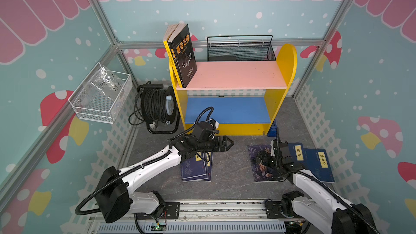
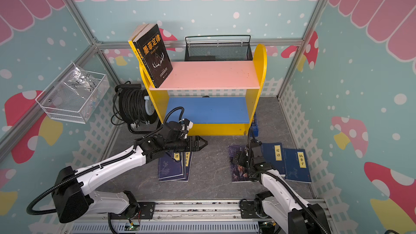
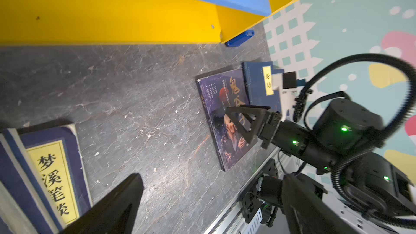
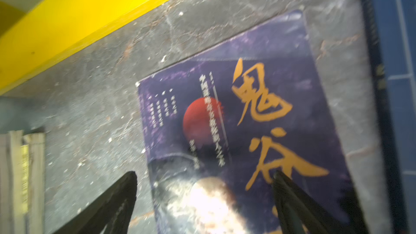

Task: Stacking books/files
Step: Move the book to the center of the table.

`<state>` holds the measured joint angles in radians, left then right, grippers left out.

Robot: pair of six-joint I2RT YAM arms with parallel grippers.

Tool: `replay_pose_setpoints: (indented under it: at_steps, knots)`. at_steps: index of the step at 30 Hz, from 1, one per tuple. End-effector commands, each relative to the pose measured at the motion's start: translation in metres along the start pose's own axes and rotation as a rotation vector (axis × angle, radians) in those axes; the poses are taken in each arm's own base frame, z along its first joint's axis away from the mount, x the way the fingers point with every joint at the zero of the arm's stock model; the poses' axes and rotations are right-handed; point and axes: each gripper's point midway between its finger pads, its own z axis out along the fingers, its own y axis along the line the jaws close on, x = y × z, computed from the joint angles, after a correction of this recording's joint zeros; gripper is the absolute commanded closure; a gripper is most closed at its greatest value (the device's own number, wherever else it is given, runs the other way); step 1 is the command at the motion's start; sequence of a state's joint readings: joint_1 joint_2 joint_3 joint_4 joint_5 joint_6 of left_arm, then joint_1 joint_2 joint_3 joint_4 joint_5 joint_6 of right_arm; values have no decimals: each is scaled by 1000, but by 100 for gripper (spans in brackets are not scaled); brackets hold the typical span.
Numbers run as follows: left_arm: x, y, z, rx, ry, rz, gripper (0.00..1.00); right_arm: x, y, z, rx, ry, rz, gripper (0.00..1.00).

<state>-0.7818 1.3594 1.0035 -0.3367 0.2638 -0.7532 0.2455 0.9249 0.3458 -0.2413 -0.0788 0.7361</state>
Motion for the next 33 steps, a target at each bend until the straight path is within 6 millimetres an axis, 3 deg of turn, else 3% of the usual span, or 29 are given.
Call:
replay_pose_setpoints:
  at_steps: [1,7,10,14,20,24,28,33]
  knots:
    - [10,1,6,5,44,-17,2,6,-6,-10,42,28,16,4]
    - [8,-4,15,19,61,-18,3,-55,-21,-30,279,-84,-83,0]
    - [6,-7,15,25,56,-10,3,-66,-19,-18,270,-63,-121,0]
    - [5,-7,12,22,42,-12,4,-45,-31,3,301,41,-131,0]
    - [15,2,4,7,34,-29,3,-31,-28,9,228,55,-115,0]
    - [22,7,8,3,60,-49,4,3,-26,16,145,134,-46,1]
    - [20,3,12,10,72,-60,3,32,-14,9,23,171,20,3]
    - [25,8,30,-4,125,-82,3,33,-1,-4,-60,118,109,3]
